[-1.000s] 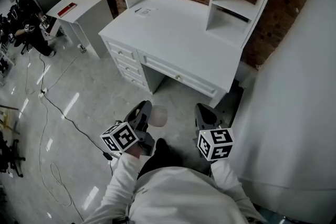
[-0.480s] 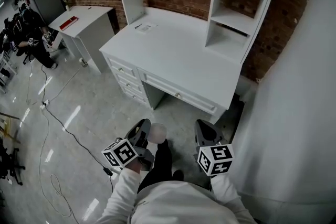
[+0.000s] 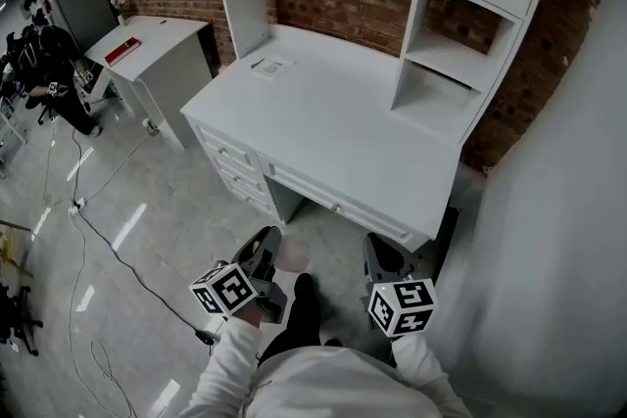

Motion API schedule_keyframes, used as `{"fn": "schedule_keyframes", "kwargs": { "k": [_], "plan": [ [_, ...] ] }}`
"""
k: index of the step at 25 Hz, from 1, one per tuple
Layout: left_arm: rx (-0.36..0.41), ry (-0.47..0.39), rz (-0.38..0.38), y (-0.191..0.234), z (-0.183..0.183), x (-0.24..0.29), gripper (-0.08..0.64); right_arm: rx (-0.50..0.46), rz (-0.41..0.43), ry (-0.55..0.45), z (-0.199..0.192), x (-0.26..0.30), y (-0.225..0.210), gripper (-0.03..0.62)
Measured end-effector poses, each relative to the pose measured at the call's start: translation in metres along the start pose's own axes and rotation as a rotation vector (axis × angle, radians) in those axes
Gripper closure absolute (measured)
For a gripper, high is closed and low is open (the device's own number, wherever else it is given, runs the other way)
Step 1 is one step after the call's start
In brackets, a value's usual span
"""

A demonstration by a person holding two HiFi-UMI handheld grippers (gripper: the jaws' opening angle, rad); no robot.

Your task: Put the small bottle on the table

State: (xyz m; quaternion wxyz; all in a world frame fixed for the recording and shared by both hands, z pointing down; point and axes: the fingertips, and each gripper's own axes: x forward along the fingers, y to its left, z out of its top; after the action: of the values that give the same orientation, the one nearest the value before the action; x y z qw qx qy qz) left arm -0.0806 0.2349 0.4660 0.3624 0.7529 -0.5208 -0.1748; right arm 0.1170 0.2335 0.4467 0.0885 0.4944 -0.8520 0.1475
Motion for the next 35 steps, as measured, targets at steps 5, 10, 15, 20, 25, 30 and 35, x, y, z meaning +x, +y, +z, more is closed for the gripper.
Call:
{"fn": "schedule_keyframes", "kwargs": {
  "k": [5,10,15,20,25,30,35],
  "plan": [
    [-0.001,0.008,-0.004,0.022,0.03,0.042,0.459,0.017,-0.014,0.0,0.018,0.054,-0.011,0.565],
    [-0.005,0.019,-0.003,0.045,0.06,0.082,0.459,0.037,-0.02,0.013,0.033,0.104,-0.019,0.565],
    [-0.008,0.026,-0.004,0.068,0.089,0.119,0.459,0.038,-0.029,0.02,0.049,0.15,-0.024,0.565],
    [-0.008,0.029,-0.006,0.087,0.116,0.149,0.459,0.037,-0.031,0.029,0.062,0.191,-0.027,0.565],
    [-0.006,0.033,-0.009,0.104,0.137,0.173,0.459,0.027,-0.027,0.028,0.074,0.227,-0.025,0.565],
    [-0.004,0.038,-0.014,0.116,0.152,0.187,0.459,0.02,-0.033,0.021,0.086,0.249,-0.024,0.565],
    [-0.006,0.043,-0.016,0.123,0.161,0.202,0.459,0.008,-0.05,0.022,0.094,0.26,-0.032,0.565]
  ]
}}
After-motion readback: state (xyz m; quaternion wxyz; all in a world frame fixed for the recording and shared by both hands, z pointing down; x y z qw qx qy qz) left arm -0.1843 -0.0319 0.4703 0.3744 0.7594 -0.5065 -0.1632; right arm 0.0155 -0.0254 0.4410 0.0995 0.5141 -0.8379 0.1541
